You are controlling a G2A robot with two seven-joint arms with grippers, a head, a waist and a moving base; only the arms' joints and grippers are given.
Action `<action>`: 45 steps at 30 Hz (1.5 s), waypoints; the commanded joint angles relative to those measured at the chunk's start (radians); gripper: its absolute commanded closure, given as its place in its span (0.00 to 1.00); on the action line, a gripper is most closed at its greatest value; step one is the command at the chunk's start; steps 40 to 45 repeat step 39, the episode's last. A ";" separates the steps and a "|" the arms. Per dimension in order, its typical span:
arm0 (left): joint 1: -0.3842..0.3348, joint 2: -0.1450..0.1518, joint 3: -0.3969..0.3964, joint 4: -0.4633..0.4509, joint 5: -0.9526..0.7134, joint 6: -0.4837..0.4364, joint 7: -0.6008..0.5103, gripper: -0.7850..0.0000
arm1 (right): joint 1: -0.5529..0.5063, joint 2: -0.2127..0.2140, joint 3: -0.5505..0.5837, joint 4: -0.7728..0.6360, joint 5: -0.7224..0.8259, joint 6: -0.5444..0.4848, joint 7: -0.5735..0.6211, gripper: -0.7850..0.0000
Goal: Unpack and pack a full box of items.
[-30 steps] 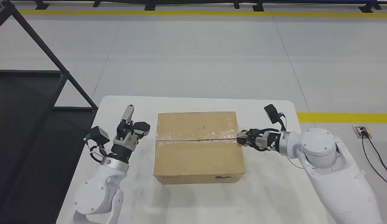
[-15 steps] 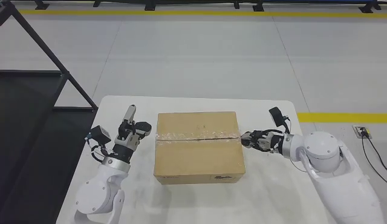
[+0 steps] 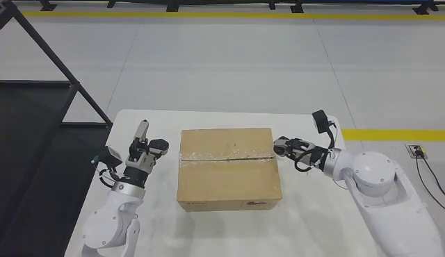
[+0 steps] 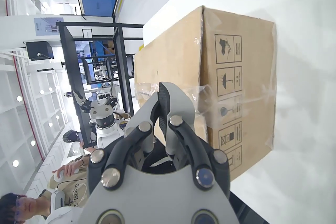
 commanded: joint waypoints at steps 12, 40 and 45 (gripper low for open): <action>-0.002 0.002 -0.066 -0.003 -0.060 -0.021 0.011 0.00 | -0.116 -0.007 0.135 -0.021 0.169 -0.238 -0.251 1.00; -0.022 0.004 -0.106 0.011 -0.101 -0.031 0.010 0.00 | -0.182 -0.003 0.216 0.001 0.246 -0.321 -0.278 0.00; -0.022 0.004 -0.106 0.011 -0.101 -0.031 0.010 0.00 | -0.182 -0.003 0.216 0.001 0.246 -0.321 -0.278 0.00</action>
